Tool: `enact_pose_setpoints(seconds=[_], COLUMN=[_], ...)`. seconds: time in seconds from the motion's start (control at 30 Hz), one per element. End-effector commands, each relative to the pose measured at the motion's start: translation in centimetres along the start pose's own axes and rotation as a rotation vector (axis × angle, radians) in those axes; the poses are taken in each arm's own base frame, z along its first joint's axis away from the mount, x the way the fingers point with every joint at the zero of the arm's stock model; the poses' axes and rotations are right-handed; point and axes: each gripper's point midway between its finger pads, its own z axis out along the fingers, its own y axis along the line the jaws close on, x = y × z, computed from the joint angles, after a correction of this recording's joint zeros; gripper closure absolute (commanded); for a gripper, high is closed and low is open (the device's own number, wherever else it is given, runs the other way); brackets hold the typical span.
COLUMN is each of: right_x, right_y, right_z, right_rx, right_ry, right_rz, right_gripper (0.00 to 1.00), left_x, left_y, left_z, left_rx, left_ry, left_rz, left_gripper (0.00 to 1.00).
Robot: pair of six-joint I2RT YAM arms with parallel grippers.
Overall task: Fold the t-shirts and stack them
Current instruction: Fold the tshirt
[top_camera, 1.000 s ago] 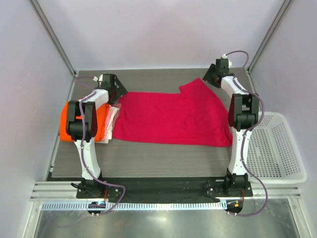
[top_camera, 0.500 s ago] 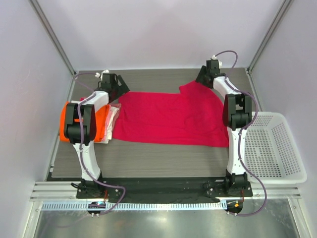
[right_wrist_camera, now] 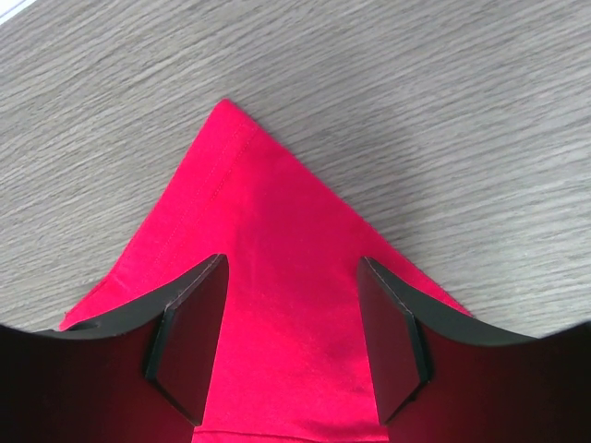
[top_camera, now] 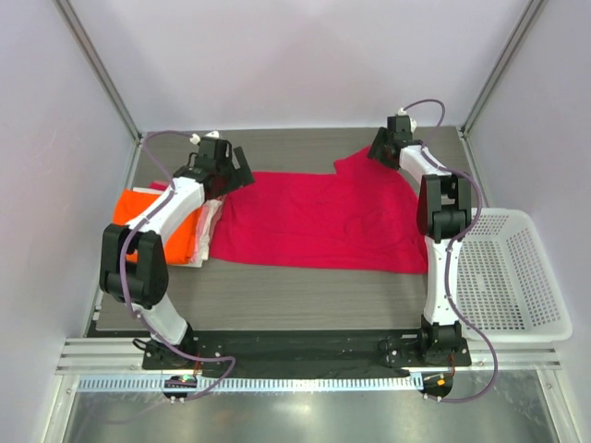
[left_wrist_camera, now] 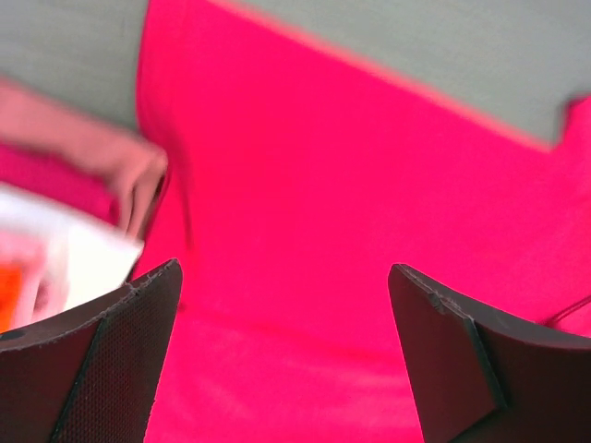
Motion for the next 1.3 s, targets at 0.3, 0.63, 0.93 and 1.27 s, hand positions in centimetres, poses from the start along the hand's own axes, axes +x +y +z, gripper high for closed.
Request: enact_pose_setpoints(seconds=[0.3,0.63,0.93,1.27], right_x=[-2.7,-2.6,-2.4,-3.0], right_y=[2.1,2.9,2.8,2.7], right_z=[-3.2,-3.3,-2.6,-1.6], right_rx=[-0.057,-0.083,-0.081,-0.063], right_ry=[-0.074,-0.071,-0.067,-0.075], right_rz=[0.02,0.022,0.015,-0.015], right_gripper=[0.36,0.37,0.36,0.36], left_x=[6.5,6.8,4.6,-1.2], left_y=[3.9,9.9,14.1,9.8], left_z=[1.4,4.2,3.5,3.7], left_rx=[-0.163,-0.293,-0.347,-0.126], left_ry=[0.238,0.233,0.134,0.005], left_rz=[0.134,0.034,-0.098,-0.168], left_gripper=[0.08,0.08,0.06,0.05])
